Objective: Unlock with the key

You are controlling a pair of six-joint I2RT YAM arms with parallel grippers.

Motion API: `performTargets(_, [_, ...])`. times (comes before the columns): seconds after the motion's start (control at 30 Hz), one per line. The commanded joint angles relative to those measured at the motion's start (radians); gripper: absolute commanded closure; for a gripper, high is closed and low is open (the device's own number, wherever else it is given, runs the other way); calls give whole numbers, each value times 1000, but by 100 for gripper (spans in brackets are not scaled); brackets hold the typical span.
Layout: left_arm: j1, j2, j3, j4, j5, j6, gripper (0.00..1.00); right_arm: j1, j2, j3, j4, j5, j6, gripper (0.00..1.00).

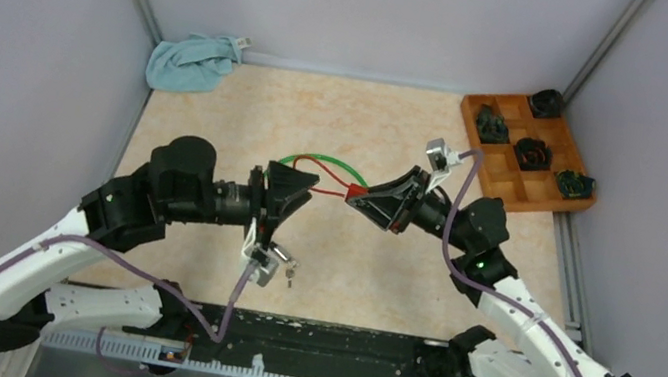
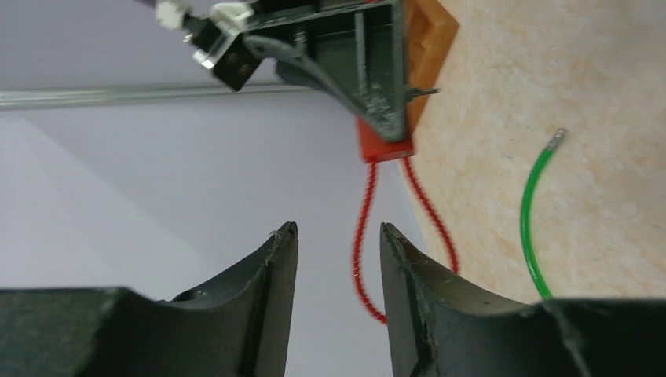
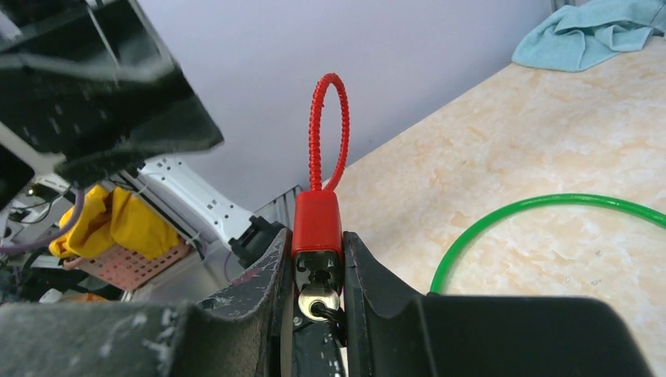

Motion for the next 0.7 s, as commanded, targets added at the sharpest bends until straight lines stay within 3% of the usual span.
performTargets(0.0, [-33, -35, -128, -21, -15, 60, 55, -11, 26, 80, 117, 36, 21, 100])
performTargets(0.2, [-49, 12, -163, 71, -138, 20, 61, -9, 54, 91, 177, 36, 61, 100])
performTargets(0.4, [-58, 40, -182, 243, -254, -26, 55, -9, 45, 98, 142, 26, 44, 100])
performTargets(0.57, [-69, 36, -202, 264, -255, -28, 55, -9, 48, 105, 140, 23, 46, 100])
performTargets(0.67, [-70, 55, -194, 234, -262, -40, 61, -8, 48, 101, 153, 24, 56, 100])
